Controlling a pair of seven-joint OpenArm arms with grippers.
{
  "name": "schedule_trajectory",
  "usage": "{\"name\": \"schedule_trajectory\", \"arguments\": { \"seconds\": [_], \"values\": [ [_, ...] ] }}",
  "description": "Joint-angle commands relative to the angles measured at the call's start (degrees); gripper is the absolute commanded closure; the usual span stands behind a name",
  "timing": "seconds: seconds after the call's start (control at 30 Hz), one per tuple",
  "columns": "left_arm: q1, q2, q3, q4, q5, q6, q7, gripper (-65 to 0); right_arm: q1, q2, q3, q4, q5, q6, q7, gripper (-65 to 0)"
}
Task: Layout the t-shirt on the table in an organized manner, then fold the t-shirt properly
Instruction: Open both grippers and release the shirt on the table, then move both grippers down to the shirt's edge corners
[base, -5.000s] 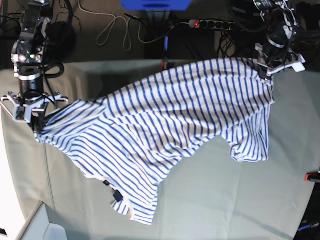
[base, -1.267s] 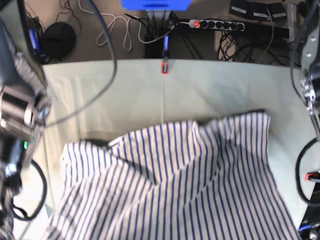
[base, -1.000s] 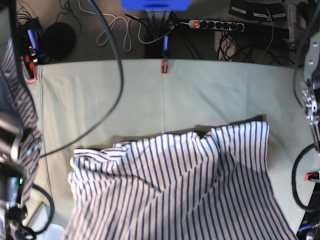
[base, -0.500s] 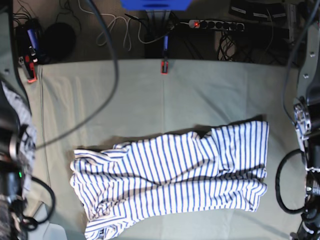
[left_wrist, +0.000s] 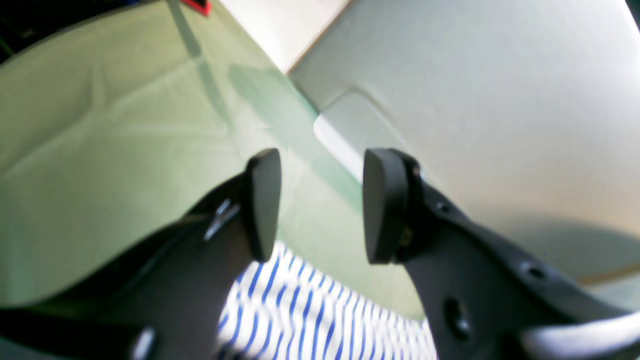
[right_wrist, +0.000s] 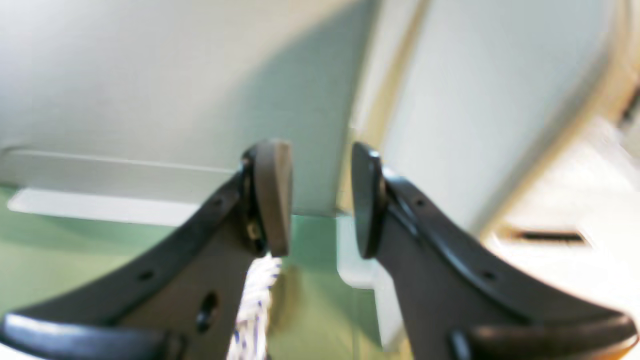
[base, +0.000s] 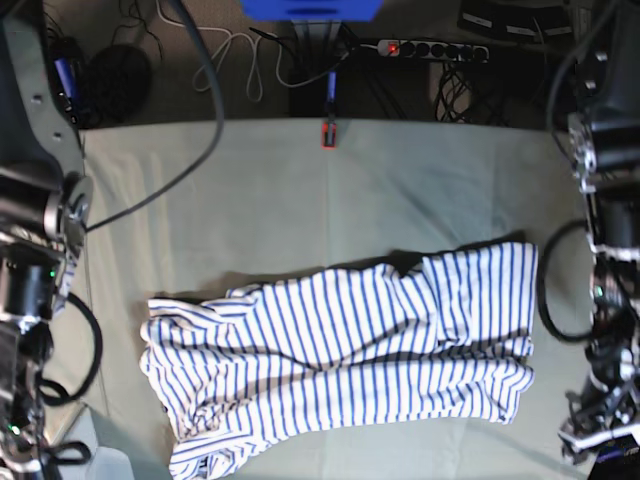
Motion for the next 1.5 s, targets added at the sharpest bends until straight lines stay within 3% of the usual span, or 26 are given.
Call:
{"name": "schedule_trajectory", "arguments": {
  "seconds": [0.0,0.23,0.43,0.5,0.6,0.77,0.93,1.0,1.13,1.47],
  "values": [
    [0.0,-1.3,-0.3,2.9,-0.6,-0.8,-1.0,-26.5,2.0,0.4,0.7,2.1,0.4,0.0,1.3,-20.6],
    [16.8,-4.4,-3.3,13.4,-0.6,-0.8,-1.5,-26.6,-7.1,-0.3,4.2,5.5,0.4,0.0,-1.6,-20.6],
    [27.4,-4.3,-11.8,17.0,-0.8,-0.8,-1.1,-26.7,-16.9,-0.4,6.0,7.5,0.5,0.0,-1.3,-20.7],
    [30.8,-4.3,-13.0,18.3,-1.1,-0.8,-1.1,-26.7,-18.9,-1.8,6.9,7.6,0.5,0.0,-1.3,-20.7],
    [35.6,-4.3,-14.6,20.2,-1.1,-0.8,-1.1,-30.5,-22.9,-2.7,10.5,8.6,0.5,0.0,-1.2,-20.9],
    [36.2,-1.6,-14.3,15.3,-0.6,-1.2,-1.1,-40.7,-26.9,-4.6,11.3,8.5,0.5,0.0,-1.2,-28.1],
    [34.9,1.9,-14.2,11.0,-0.6,-1.3,-1.0,-41.2,-31.1,-6.1,11.0,8.5,0.5,0.0,-1.5,-35.6],
    [33.5,2.5,-12.2,9.9,0.0,-1.3,-1.0,-41.2,-32.4,-7.0,10.7,8.5,0.5,0.8,-1.2,-36.1],
    [30.2,3.2,-7.7,5.5,5.0,-1.3,-1.5,-41.2,-33.7,-8.5,10.7,8.1,0.4,8.0,-1.5,-36.0],
    [24.9,6.1,-5.7,-2.0,6.6,-1.3,-1.5,-41.2,-31.2,-8.7,6.2,-1.5,0.2,8.5,-1.0,-36.2]
  ]
}}
